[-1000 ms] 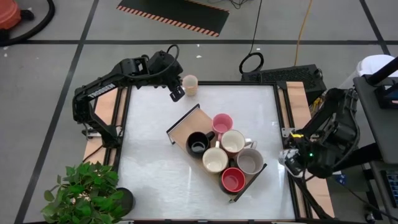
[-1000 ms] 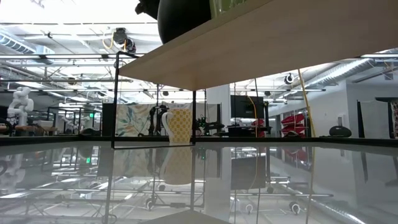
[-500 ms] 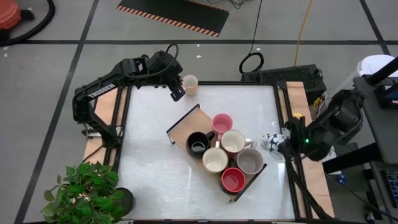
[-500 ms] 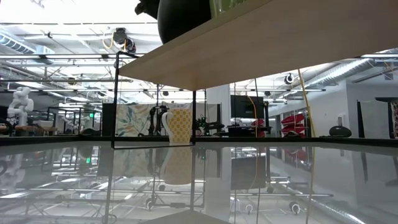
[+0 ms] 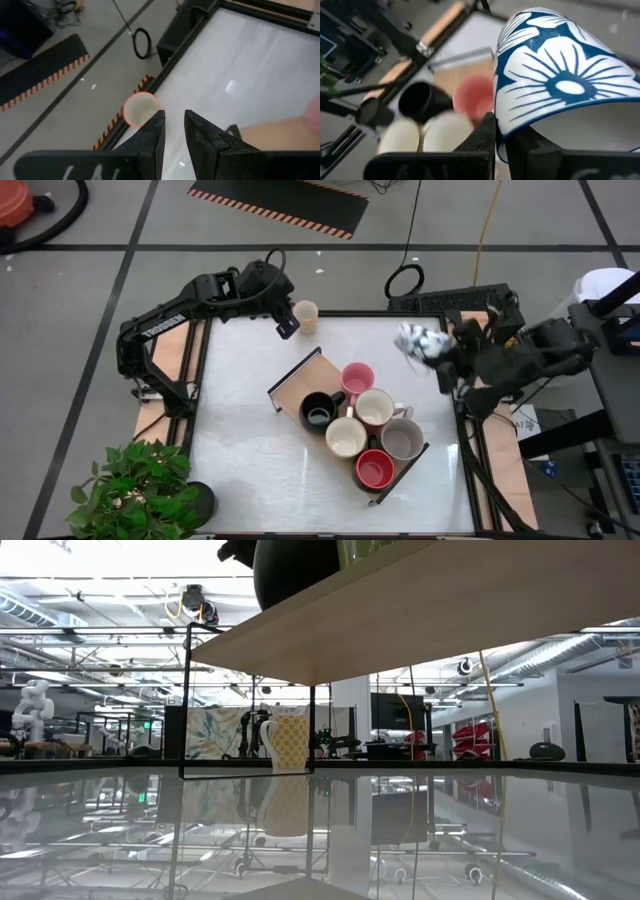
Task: Place coffee mugs
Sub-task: Put the blue-white mug on the shelf
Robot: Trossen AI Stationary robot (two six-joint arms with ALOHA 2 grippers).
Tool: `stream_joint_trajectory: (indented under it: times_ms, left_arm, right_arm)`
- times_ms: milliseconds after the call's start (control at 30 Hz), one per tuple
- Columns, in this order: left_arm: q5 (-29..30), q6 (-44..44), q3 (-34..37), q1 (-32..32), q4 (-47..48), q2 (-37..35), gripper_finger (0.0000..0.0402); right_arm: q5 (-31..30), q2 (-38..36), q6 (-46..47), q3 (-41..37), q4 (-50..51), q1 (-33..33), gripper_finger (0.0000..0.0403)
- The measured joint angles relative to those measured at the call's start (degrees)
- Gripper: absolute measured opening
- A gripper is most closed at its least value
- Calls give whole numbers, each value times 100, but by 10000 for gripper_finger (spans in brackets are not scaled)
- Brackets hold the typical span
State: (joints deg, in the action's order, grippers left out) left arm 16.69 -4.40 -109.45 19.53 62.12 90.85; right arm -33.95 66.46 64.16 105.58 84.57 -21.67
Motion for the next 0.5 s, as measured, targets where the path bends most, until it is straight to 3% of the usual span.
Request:
stream_joint_trajectory:
  times_ms: [100, 200, 333, 500]
  left_arm:
    - [214, -3, 0, 0, -105, 0, 79]
    - [291, -50, 0, 0, -262, 0, 79]
    - [292, -196, 0, 0, -281, -2, 79]
    - [295, -405, 0, -16, -262, -2, 79]
  right_arm:
    - [77, 80, -1181, 0, -856, 616, 6]
    - [597, 310, -2400, 1, -1888, 1370, 6]
    - [1860, 780, -3599, 0, -3115, 2362, 6]
    - [3509, 1277, -4361, 48, -3822, 3206, 6]
